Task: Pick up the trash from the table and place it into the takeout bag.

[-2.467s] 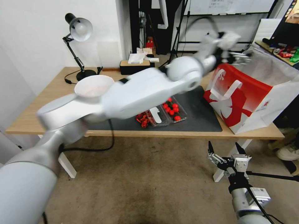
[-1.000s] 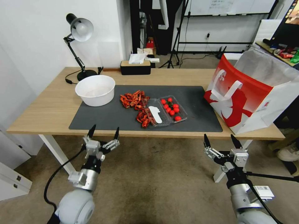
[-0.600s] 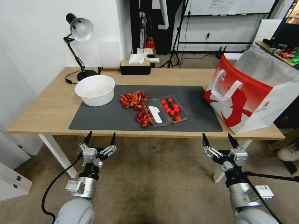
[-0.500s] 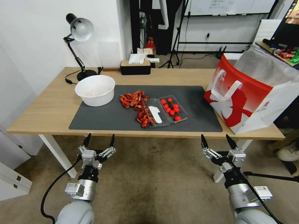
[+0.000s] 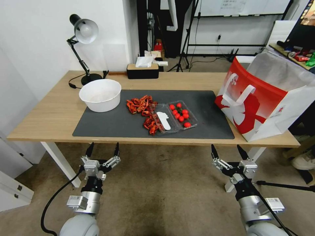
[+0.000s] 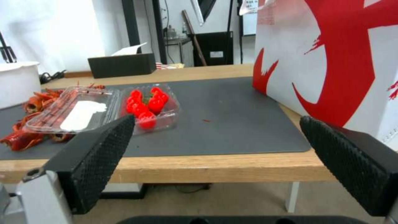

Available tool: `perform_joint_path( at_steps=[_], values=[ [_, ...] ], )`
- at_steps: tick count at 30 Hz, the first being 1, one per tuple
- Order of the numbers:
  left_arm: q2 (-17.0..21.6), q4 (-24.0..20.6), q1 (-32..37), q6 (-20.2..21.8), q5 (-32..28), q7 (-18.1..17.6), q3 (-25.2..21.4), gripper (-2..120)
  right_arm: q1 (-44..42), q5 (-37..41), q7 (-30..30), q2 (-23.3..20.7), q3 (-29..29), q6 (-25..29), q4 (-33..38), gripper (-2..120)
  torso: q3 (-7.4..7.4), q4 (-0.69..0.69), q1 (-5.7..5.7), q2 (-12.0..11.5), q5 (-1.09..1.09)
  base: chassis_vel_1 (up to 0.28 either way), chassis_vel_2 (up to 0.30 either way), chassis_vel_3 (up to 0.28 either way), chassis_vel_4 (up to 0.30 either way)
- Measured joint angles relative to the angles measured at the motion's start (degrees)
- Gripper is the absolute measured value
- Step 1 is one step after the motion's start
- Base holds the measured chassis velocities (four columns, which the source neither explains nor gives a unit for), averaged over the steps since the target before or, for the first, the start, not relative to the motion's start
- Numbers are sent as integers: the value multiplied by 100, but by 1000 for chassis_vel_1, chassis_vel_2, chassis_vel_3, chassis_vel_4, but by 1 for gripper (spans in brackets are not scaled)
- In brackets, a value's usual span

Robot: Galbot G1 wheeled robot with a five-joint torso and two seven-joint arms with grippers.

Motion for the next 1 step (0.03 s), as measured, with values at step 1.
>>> perform_joint_path(
  at_steps=[1],
  values=[
    [0,-1,-10,41,0,2,7,100,-6,-8,0,4,2,0,-1,100,0,0,0,0,0,0,0,0,0]
  ],
)
